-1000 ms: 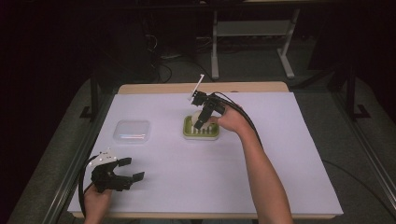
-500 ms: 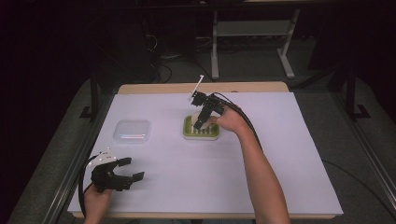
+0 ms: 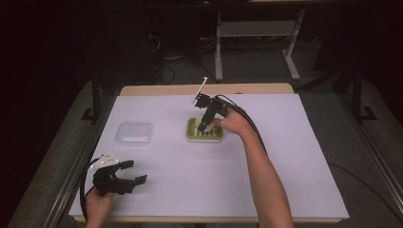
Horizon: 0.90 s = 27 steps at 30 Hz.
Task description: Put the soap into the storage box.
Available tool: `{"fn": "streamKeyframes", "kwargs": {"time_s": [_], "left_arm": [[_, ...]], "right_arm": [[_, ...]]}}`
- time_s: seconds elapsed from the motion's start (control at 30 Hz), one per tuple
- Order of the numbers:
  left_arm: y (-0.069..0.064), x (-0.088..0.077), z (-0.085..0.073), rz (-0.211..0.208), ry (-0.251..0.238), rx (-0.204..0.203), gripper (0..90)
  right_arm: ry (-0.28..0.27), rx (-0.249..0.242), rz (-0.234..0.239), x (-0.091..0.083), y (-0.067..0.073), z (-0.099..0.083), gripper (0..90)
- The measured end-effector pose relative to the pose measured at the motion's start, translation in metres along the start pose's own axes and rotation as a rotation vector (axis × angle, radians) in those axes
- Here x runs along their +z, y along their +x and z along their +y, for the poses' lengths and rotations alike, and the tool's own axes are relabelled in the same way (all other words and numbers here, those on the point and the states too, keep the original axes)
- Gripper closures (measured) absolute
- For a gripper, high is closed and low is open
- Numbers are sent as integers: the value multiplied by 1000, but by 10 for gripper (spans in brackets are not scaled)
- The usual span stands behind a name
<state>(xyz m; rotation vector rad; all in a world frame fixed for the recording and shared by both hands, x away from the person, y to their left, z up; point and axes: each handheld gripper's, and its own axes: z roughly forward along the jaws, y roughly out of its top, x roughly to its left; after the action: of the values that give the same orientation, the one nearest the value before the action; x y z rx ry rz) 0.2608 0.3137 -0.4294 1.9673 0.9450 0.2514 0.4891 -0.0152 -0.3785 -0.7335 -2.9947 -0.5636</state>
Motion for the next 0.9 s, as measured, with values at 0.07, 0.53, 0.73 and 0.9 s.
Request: {"fn": "streamKeyframes", "kwargs": {"time_s": [0.07,0.53,0.73,0.9], "left_arm": [[0,0,0,1,0,2,136],[0,0,0,1,-1,1,136],[0,-1,0,0,-1,2,136],[0,0,0,-1,0,4,136]], "right_arm": [[0,0,2,1,0,0,236],[25,6,11,7,-1,0,236],[37,5,12,11,-1,1,236],[50,11,17,13,-2,0,236]]}}
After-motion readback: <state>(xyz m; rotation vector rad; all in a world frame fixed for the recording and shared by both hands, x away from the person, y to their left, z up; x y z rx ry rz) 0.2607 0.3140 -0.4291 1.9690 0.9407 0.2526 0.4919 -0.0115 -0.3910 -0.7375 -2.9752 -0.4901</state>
